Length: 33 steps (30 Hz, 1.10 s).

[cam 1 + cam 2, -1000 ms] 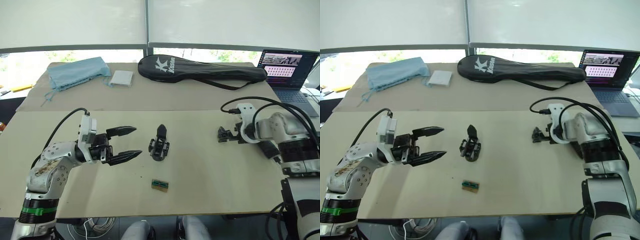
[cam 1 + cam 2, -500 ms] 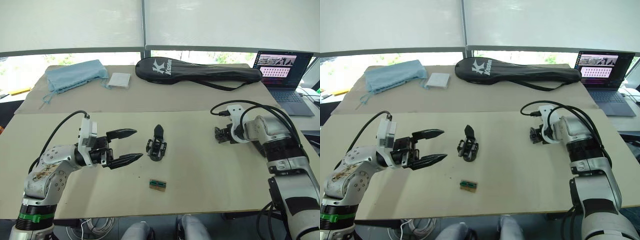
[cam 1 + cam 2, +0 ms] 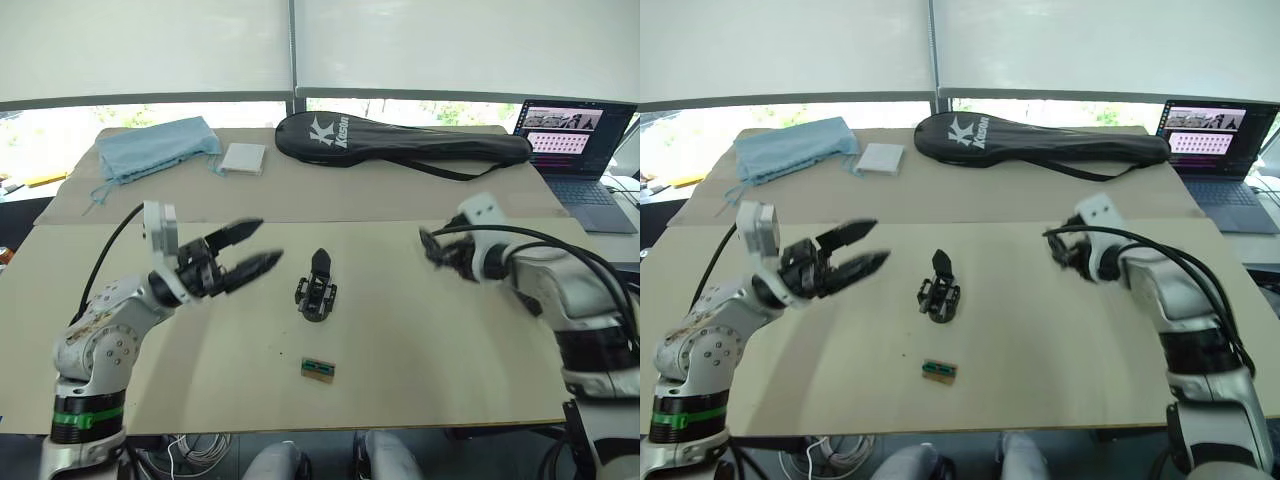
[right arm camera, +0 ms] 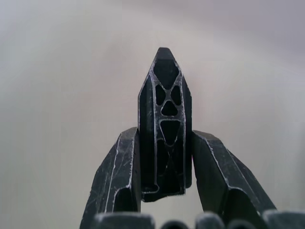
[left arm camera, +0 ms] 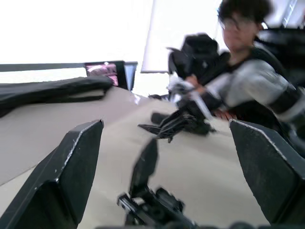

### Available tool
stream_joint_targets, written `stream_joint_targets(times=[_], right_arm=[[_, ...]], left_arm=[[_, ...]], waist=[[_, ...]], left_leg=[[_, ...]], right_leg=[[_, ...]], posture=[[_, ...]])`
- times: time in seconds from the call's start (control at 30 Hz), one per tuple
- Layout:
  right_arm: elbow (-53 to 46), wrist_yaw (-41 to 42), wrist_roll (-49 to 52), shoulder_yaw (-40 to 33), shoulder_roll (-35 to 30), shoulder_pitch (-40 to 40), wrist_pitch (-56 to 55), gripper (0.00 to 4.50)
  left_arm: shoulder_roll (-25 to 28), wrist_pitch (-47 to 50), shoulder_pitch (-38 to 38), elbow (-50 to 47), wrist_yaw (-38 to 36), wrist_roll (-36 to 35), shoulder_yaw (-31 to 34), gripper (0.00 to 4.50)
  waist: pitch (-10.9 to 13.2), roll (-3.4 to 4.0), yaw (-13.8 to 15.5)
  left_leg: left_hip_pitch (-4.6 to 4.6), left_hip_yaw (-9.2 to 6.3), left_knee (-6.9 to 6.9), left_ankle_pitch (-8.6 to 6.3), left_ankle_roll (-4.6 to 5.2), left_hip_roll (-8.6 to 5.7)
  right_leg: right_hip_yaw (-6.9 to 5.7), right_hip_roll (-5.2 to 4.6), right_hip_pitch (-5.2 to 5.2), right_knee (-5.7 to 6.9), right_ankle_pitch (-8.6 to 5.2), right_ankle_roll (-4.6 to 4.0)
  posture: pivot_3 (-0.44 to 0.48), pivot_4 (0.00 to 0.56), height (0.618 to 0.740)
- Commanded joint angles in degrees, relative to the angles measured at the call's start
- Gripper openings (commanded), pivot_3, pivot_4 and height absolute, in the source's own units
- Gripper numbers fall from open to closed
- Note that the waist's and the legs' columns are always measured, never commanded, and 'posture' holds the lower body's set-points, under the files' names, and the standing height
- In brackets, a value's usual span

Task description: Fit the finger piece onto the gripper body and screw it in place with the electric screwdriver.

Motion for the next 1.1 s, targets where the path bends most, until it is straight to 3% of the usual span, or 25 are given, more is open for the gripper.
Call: stream_joint_targets(times=[0.03, 0.17, 0.43, 0.67, 0.9, 1.1], right_arm=[[-12.0, -0.3, -1.5, -2.3, 1.4, 0.7, -12.4, 1.14], [-17.9, -3.4, -4.5, 0.9, 5.8, -0.4, -17.9, 1.14], [-20.5, -9.5, -8.8, 8.7, 15.4, -4.5, -15.0, 1.14], [-20.5, -8.8, -12.4, 11.3, 15.4, -4.6, -16.8, 1.14], [-21.2, -8.0, -14.4, 11.7, 14.9, -3.5, -17.2, 1.14], [-21.8, -6.5, -15.9, 12.4, 14.4, -3.2, -18.3, 1.14]], left_arm=[[-3.5, 2.8, -5.1, -1.2, 10.0, -5.0, 2.0, 4.5], [-9.1, 4.5, -11.0, 0.0, 19.4, -8.2, 1.6, 4.5], [-17.6, 1.4, -16.9, 0.7, 21.3, -6.3, -2.8, 4.5], [-22.6, -0.1, -18.4, 2.2, 24.3, -5.2, -4.0, 4.5], [-23.0, 0.6, -17.5, 1.9, 24.8, -4.7, -4.2, 4.5], [-24.0, 0.9, -17.4, 1.6, 25.5, -5.2, -4.7, 1.72]], waist=[[0.0, -0.08, -0.3], [0.0, -0.2, -0.3], [0.0, -0.19, -0.3], [0.0, -0.19, -0.4], [0.0, -0.19, -0.4], [0.0, -0.2, -0.4]], left_leg=[[0.08, 0.01, 0.0, -0.03, -0.05, 0.01], [0.22, 0.0, 0.0, -0.18, -0.48, 0.04], [0.23, 0.03, -0.01, -0.08, -0.45, 0.01], [0.26, 0.04, -0.03, -0.03, -0.54, -0.04], [0.25, 0.04, -0.06, 0.02, -0.59, 0.02], [0.24, 0.03, -0.06, 0.02, -0.58, 0.0]], right_leg=[[0.03, 0.05, 0.04, 0.0, 0.0, 0.0], [0.14, 0.14, 0.17, 0.04, 0.02, -0.04], [0.03, 0.51, 0.15, 0.05, 0.03, -0.09], [-0.21, 0.54, 0.16, 0.04, 0.03, -0.09], [-0.11, 0.56, 0.15, 0.05, 0.04, -0.15], [0.03, 0.54, 0.15, 0.04, 0.04, -0.14]], posture=[[0.0, 0.15, 0.74], [0.0, 0.15, 0.74], [0.0, 0.15, 0.74], [0.0, 0.15, 0.74], [0.0, 0.15, 0.74], [0.0, 0.15, 0.74]])
